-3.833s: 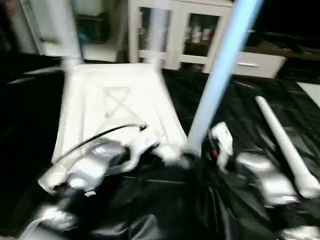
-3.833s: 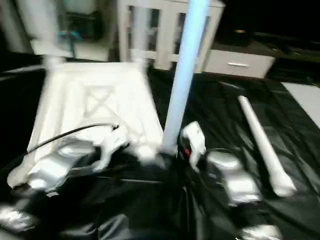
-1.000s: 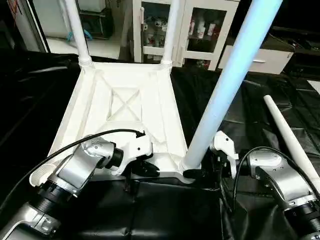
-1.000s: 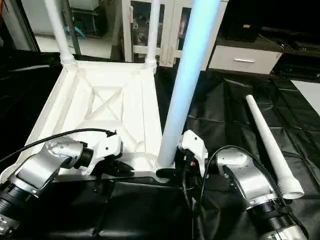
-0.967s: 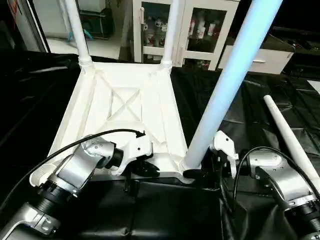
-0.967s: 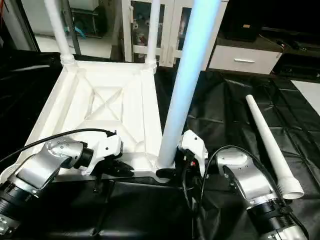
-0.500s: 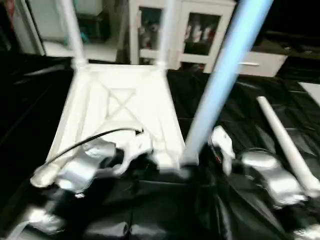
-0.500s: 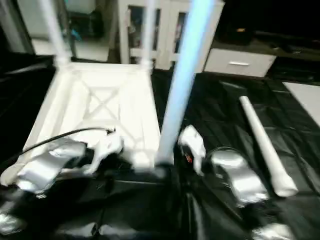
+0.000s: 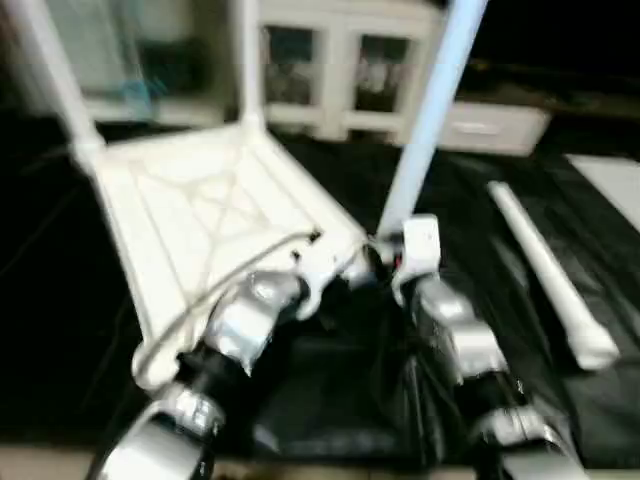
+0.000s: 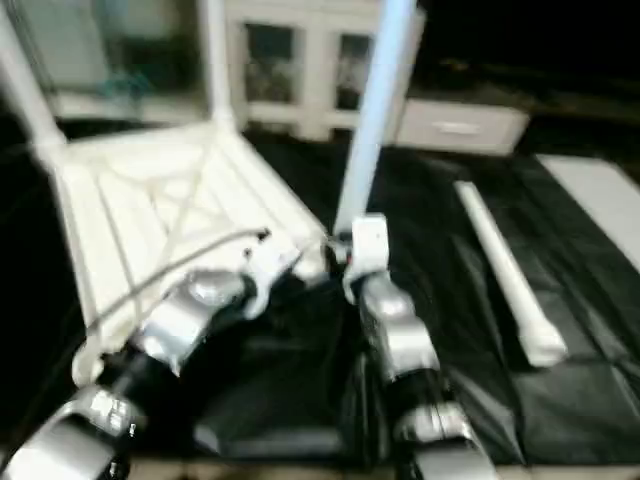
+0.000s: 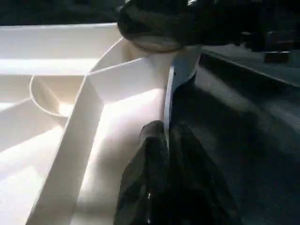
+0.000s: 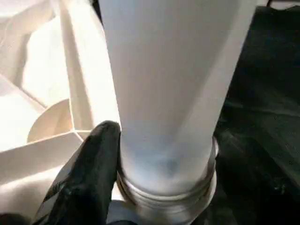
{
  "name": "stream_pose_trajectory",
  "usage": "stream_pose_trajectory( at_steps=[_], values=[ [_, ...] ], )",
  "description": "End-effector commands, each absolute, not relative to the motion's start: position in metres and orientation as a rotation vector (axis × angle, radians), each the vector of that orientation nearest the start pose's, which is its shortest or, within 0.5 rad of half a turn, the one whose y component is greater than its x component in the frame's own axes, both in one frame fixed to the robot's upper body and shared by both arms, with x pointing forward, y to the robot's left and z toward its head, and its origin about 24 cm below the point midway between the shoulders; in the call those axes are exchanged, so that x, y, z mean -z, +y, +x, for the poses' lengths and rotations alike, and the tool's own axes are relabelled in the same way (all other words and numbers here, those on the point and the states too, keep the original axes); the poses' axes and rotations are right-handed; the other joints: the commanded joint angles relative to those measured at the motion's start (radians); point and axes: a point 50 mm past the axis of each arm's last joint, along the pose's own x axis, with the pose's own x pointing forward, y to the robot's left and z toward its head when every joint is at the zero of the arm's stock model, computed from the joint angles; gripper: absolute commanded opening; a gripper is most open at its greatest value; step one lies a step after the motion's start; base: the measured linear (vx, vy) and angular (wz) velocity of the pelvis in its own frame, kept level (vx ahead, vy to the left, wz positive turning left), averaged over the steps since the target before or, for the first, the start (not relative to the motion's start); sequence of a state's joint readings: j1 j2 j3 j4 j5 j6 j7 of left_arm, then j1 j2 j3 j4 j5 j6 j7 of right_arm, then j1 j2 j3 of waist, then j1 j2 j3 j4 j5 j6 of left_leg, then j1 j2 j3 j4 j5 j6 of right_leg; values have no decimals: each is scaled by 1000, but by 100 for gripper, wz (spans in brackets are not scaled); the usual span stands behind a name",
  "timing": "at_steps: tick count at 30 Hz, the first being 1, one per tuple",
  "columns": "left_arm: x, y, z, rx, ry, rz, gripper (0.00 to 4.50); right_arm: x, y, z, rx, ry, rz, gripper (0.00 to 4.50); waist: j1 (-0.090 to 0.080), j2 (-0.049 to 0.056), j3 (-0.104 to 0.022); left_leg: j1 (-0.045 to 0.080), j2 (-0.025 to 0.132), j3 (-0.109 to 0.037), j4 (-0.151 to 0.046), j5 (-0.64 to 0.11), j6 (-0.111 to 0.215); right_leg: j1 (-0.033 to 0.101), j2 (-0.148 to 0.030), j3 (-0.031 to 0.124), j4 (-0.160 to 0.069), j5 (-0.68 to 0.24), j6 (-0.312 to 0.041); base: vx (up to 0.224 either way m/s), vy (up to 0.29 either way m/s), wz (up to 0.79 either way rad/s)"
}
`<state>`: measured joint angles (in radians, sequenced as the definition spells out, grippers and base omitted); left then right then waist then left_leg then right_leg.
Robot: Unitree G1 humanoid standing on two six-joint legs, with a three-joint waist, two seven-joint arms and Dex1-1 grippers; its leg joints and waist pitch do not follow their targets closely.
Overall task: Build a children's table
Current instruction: Rotate leg to tighten, then rotate table base
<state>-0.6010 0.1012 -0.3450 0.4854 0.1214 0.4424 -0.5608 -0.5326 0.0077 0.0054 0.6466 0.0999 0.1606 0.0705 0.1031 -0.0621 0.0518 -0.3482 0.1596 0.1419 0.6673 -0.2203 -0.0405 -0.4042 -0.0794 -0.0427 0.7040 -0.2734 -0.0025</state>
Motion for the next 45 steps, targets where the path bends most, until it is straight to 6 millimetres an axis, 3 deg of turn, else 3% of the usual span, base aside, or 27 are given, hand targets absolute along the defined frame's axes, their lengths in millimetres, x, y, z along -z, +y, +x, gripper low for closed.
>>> stream_pose_trajectory(
  at_steps=[1,2,3,4,5,8,10,11,15,16,18,20,22,23,24,26,27,29,33,36,38,40,41,42,43,44,45],
  values=[
    [-50,53,329,831,408,433,0,-18,-90,335,-233,346,31,268,10,2,-68,-1,51,-23,-111,-15,-48,40,-66,62,-135,-324,-45,69,-6,-3],
    [-50,52,329,835,406,437,0,-18,-90,336,-232,343,32,267,-2,-7,-67,23,52,-12,-112,-15,-30,15,-32,47,-118,-136,-76,69,-6,-3],
    [-50,52,329,845,399,446,0,-19,-90,337,-230,336,34,267,-17,8,-70,32,56,-3,-120,-24,-3,17,-33,42,-112,59,-166,-9,-18,27],
    [-49,53,329,859,401,452,0,-22,-93,339,-218,309,27,267,-25,11,-68,14,54,-1,-123,-31,4,31,-39,44,-110,97,-198,0,0,0],
    [-47,54,328,888,399,461,0,-26,-98,342,-220,273,25,267,-22,14,-65,3,56,4,-129,-101,5,44,-56,43,-129,38,-223,0,0,0],
    [-45,55,326,921,394,467,0,-31,-105,344,-212,233,20,337,-24,17,-61,-1,61,7,-136,-146,-14,49,-61,45,-141,-44,-216,0,0,0],
    [-45,56,326,922,396,466,0,-33,-107,345,-213,218,22,337,-26,18,-59,0,63,6,-140,-182,-34,49,-61,44,-150,-112,-195,0,0,0],
    [-45,56,326,933,395,466,0,-40,-111,345,-224,184,29,365,-26,20,-57,0,61,8,-141,-187,-39,46,-63,49,-152,-119,-188,0,0,0],
    [-46,55,327,951,375,476,0,-50,-117,342,-243,129,18,381,-19,16,-58,-2,60,10,-140,-140,-24,49,-62,51,-151,-76,-172,0,0,0],
    [-46,55,328,955,370,479,0,-50,-118,341,-245,123,15,392,-19,8,-56,-5,60,11,-141,-133,-18,51,-61,50,-154,-79,-168,0,0,0],
    [-52,45,332,975,296,479,0,-52,-133,327,-241,97,-33,419,-9,6,-54,1,58,15,-141,-118,-5,48,-59,51,-162,-100,-151,0,0,0],
    [-56,40,336,962,241,465,0,-52,-143,314,-238,87,-46,438,0,5,-56,15,61,21,-142,-119,6,43,-58,53,-163,-79,-151,0,0,0],
    [-58,37,337,949,214,461,0,-52,-146,307,-241,81,-52,445,1,7,-55,4,61,19,-145,-127,11,48,-61,53,-162,-86,-151,0,0,0],
    [-67,35,341,892,149,409,0,-50,-152,289,-290,85,-96,445,6,4,-52,-2,62,16,-148,-146,15,51,-63,50,-170,-135,-133,0,0,0],
    [-67,35,341,892,149,409,27,-50,-152,289,-290,85,-96,449,9,3,-53,1,64,17,-146,-149,18,49,-64,51,-171,-136,-129,0,0,0],
    [-77,33,340,926,148,249,44,-47,-155,268,-369,108,-98,450,9,5,-56,-7,65,13,-147,-134,26,55,-67,49,-165,-107,-147,0,0,0],
    [-80,34,339,928,146,233,58,-47,-153,264,-390,109,-86,450,12,14,-58,-3,71,13,-147,-136,28,50,-71,50,-163,-79,-171,0,0,0],
    [-82,36,340,929,135,230,68,-49,-151,258,-419,109,-67,450,2,9,-57,-9,72,12,-149,-126,34,51,-66,45,-159,-28,-195,0,0,0],
    [-90,45,339,919,107,187,105,-52,-142,252,-520,100,-45,450,-6,14,-58,-8,72,12,-145,-100,53,56,-69,45,-154,34,-215,0,0,0],
    [-108,80,341,827,50,168,126,-59,-131,251,-611,85,-41,450,-14,18,-56,-12,75,11,-147,-97,51,58,-68,45,-151,49,-235,0,0,0],
    [-113,94,344,771,40,166,143,-62,-129,253,-626,77,-45,450,-17,22,-53,-6,74,15,-146,-115,43,52,-63,45,-156,29,-231,0,0,0],
    [-120,127,348,647,46,202,165,-67,-126,256,-651,66,-45,450,-17,26,-54,-2,74,14,-148,-132,22,52,-61,44,-153,5,-229,0,0,0],
    [-127,172,354,459,69,322,165,-71,-124,260,-671,62,-59,450,-23,14,-53,-5,72,14,-149,-129,16,55,-58,43,-154,-3,-215,0,0,0],
    [-127,172,354,459,69,322,165,-71,-124,260,-671,62,-59,450,-25,22,-52,-5,70,11,-151,-127,8,54,-58,44,-152,-22,-197,0,0,0],
    [-130,195,355,355,88,383,165,-72,-124,262,-680,63,-60,450,-27,25,-52,-4,70,13,-150,-125,3,53,-58,45,-153,-24,-192,0,0,0],
    [-130,195,355,355,88,383,165,-72,-124,262,-680,63,-60,450,-28,28,-53,2,71,14,-148,-117,-6,49,-56,45,-153,-12,-186,0,0,0],
    [-137,238,352,158,138,500,165,-74,-123,265,-699,67,-71,450,-25,22,-54,3,70,17,-146,-103,-10,48,-52,44,-151,13,-188,0,0,0]
  ],
)
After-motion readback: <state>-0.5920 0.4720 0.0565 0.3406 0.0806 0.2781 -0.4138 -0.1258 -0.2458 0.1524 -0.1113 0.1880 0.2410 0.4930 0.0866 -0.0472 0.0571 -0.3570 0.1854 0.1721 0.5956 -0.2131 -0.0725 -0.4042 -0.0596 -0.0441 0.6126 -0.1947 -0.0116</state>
